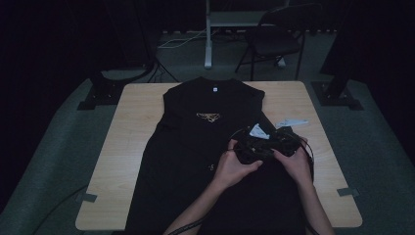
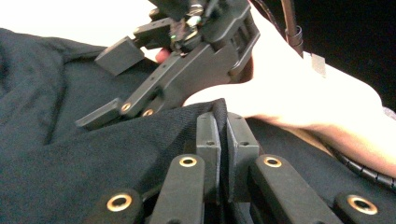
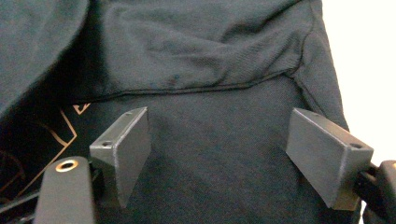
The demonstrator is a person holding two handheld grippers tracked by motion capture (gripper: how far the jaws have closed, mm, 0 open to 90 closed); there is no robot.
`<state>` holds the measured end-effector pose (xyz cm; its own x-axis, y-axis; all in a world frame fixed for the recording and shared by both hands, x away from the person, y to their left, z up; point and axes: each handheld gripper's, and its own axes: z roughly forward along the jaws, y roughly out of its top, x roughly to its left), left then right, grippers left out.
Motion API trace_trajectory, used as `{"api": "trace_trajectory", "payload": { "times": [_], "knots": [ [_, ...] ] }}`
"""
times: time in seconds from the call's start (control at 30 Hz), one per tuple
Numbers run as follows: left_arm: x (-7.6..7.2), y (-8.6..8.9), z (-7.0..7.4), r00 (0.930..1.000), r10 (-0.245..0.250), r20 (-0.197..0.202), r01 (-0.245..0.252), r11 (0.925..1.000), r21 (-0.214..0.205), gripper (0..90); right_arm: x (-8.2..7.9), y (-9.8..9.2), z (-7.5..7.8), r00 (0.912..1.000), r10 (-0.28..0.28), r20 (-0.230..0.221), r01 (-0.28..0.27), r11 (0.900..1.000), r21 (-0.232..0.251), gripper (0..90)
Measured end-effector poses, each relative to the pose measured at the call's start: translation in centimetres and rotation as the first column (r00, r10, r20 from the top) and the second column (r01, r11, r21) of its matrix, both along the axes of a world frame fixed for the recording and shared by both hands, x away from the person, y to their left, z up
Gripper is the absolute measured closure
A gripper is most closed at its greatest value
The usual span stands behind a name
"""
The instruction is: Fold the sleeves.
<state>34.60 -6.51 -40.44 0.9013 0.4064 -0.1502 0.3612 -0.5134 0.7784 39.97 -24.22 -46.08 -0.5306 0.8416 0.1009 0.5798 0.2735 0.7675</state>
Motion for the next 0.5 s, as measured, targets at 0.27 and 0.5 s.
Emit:
{"api": "trace_trajectory", "payload": {
  "times": [0.27,0.5],
  "knots": [
    [-0.29,-0.73,-0.09,0.9999,-0.011,0.0,0.011,0.9999,0.008,86.2,-0.04,-0.42,0.04,0.9994,-0.033,0.011,0.033,0.9994,0.001,22.0],
    [-0.69,-1.13,-0.26,0.9992,-0.039,-0.006,0.039,0.9991,0.015,85.5,0.04,-0.82,-0.06,0.9973,-0.07,0.022,0.07,0.9974,-0.015,21.9]
  ]
}}
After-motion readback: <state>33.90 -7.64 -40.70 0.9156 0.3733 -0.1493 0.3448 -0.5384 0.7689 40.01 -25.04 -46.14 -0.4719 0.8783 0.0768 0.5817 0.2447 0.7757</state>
